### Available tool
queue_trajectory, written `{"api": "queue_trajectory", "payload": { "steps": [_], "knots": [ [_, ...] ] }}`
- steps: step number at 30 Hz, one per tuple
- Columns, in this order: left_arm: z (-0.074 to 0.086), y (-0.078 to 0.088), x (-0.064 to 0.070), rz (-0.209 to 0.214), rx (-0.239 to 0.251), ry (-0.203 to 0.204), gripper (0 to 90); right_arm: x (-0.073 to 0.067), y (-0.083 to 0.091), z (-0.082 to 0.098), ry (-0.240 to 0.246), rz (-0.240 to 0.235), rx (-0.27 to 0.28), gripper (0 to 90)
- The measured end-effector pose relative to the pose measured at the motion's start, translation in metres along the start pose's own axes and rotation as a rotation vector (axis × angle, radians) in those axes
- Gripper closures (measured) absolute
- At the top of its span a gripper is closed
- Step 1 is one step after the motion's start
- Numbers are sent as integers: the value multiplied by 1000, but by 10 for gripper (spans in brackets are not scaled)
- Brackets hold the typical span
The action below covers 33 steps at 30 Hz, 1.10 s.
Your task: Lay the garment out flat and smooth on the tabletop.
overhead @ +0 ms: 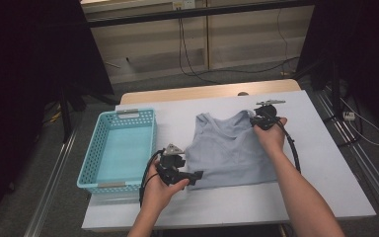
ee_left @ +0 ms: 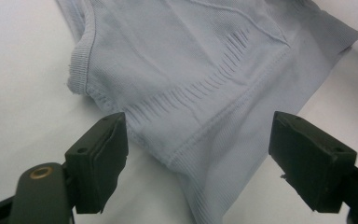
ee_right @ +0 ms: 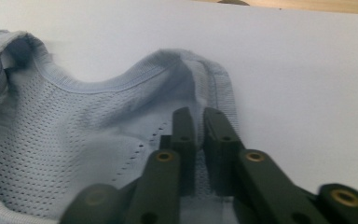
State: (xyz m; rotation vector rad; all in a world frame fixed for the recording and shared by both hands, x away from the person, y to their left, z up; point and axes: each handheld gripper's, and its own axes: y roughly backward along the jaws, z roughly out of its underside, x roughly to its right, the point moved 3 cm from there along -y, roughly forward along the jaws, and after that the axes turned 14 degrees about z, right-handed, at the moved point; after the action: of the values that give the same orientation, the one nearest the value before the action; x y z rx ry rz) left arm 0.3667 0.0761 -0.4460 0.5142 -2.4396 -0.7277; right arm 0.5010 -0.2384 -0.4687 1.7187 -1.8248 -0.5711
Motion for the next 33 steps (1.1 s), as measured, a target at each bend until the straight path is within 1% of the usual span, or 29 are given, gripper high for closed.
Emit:
{"api": "queue_trajectory", "payload": {
  "steps": [2,4,5,7,9,11,12,14,16,20,22,24,26,27,28,30,32,33],
  "knots": [
    [-1,1,0,5,-5,-2,203,0,-1,-1,4,-11,-2,898],
    [-1,2,0,4,-4,-2,203,2,-1,-2,5,-8,-16,900],
    [-1,2,0,-1,1,-3,203,3,-1,-3,8,-12,-15,900],
    [-2,2,0,2,0,-4,204,2,1,-7,-5,-18,-4,900],
    [-2,3,0,5,-1,0,206,-1,6,-14,-4,-27,20,900],
    [-2,3,-1,3,1,5,206,-6,9,-21,7,-37,43,900],
    [-2,3,-1,4,1,5,207,-9,10,-23,10,-45,40,900],
    [-3,3,0,6,-1,6,207,-15,8,-26,32,-50,37,900],
    [-3,3,0,7,-2,4,206,-19,3,-26,26,-56,28,900],
    [-2,3,-1,7,5,7,208,-22,-9,-20,20,-45,3,900],
    [-3,3,-1,8,4,7,208,-22,-13,-19,-3,-45,2,900],
    [-3,4,-1,6,15,10,208,-24,-17,-19,-34,-54,-1,900],
    [-4,5,-1,4,16,2,208,-25,-19,-19,-59,-62,10,900],
    [-4,5,-1,4,19,4,208,-26,-20,-21,-67,-65,16,900],
    [-4,5,-1,4,19,3,208,-27,-20,-23,-67,-63,21,900],
    [-4,4,-1,2,15,3,208,-28,-20,-25,-44,-56,22,900],
    [-3,4,-2,5,8,5,208,-29,-21,-27,-54,-77,23,900],
    [-2,5,-2,4,9,5,208,-30,-20,-28,-52,-76,26,900]
  ]
}}
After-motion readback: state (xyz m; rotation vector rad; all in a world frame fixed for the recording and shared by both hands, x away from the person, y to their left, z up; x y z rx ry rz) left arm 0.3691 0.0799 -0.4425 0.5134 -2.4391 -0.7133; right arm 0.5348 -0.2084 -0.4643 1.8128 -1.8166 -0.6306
